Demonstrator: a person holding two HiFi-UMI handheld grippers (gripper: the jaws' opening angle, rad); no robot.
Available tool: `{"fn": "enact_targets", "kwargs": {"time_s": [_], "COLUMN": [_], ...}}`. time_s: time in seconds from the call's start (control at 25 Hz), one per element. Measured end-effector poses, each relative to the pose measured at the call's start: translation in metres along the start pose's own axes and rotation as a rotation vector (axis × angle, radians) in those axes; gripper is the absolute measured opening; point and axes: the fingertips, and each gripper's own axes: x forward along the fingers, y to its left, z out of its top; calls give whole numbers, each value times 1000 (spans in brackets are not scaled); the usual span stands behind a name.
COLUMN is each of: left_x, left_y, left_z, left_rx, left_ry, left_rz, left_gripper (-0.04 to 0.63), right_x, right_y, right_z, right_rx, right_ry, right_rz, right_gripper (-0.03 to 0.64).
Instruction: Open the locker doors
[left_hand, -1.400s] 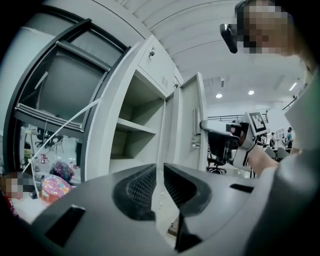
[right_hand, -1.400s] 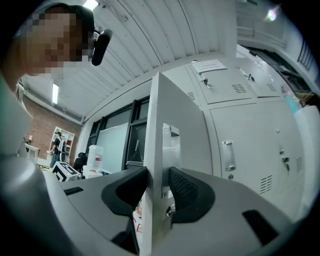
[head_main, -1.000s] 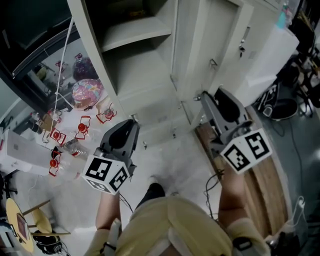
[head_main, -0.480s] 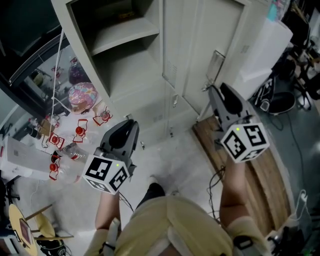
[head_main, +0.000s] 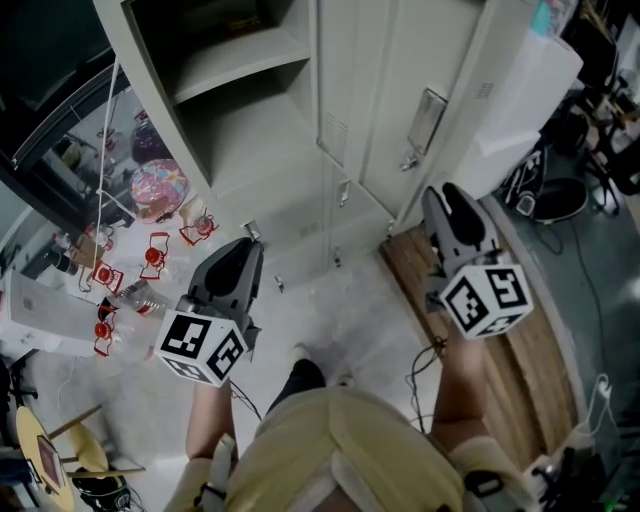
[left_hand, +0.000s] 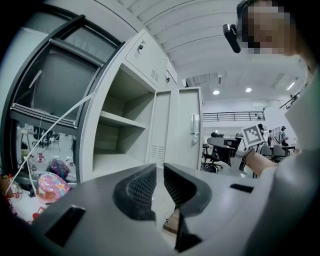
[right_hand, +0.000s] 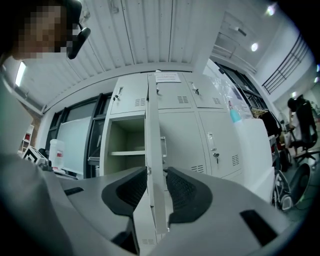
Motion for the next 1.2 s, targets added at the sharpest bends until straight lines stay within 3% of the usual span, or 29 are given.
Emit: {"fn": "enact_targets", "kwargs": {"time_s": [0.32, 0.72, 1.2], "left_x": [-12, -45, -51], "left_y": [3, 12, 86], "left_z": [-22, -73, -123], "left_rx": [-45, -137, -235], "left_ry": [22, 63, 114], "left_rz": [50, 144, 227], "left_gripper": [26, 26, 26], "right_x": [-29, -27, 41], "right_y": [12, 72, 174], "right_z": [-43, -113, -202], "right_rx": [50, 107, -25], "right_ry": [93, 212, 346], "right_rz": [32, 206, 408], "right_gripper": [123, 123, 123]}}
